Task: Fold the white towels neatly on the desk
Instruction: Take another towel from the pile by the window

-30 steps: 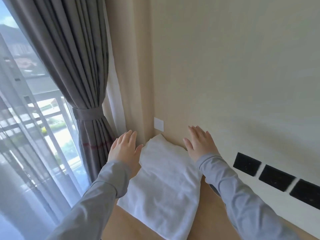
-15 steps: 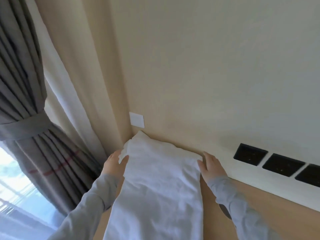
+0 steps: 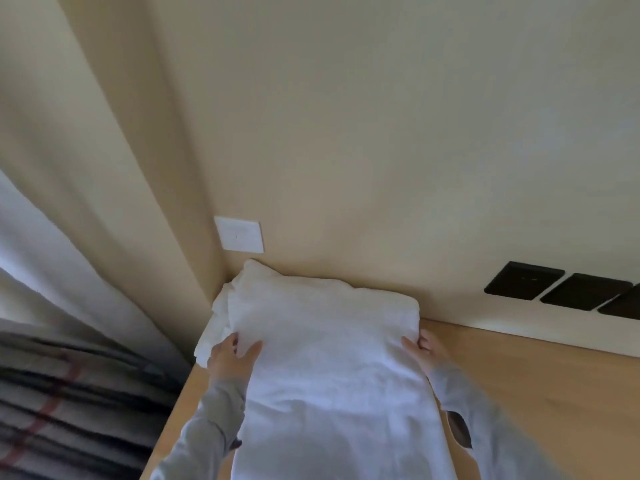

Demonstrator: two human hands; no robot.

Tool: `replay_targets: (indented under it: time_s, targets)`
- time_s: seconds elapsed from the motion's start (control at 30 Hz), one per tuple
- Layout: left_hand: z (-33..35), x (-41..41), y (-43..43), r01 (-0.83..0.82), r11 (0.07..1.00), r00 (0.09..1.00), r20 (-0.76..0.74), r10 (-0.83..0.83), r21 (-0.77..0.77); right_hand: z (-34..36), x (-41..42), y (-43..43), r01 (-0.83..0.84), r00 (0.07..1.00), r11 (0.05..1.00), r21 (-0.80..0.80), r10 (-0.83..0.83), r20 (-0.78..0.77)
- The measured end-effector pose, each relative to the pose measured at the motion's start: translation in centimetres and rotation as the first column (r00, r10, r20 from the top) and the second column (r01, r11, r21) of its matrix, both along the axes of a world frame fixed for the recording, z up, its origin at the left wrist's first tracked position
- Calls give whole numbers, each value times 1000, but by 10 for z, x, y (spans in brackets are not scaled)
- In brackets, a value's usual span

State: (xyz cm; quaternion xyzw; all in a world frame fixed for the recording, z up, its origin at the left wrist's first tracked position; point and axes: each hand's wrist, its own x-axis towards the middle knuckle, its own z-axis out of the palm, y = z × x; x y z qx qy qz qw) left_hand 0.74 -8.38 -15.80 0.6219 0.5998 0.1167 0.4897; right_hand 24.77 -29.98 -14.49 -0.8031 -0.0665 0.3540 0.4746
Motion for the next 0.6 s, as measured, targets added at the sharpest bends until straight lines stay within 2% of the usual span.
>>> replay_targets:
  time_s: [0.2,0.3,0.47,0.6]
  targets:
    - [-14,-2,10,-112,994,993,-23,111,-13,-7,2,6,86,995,996,6,-86,54]
    - [-18,-6,9,-116,989,991,57,122,-95,-2,3,1,156,988,986,65,-155,-14]
    - [-9,-8,9,1,981,989,145,28,-195,19,-3,1,178,975,981,73,-165,-150]
    - [10,-14,0,-7,988,958,282,50,-152,39,-11,-10,195,979,963,185,-178,-101]
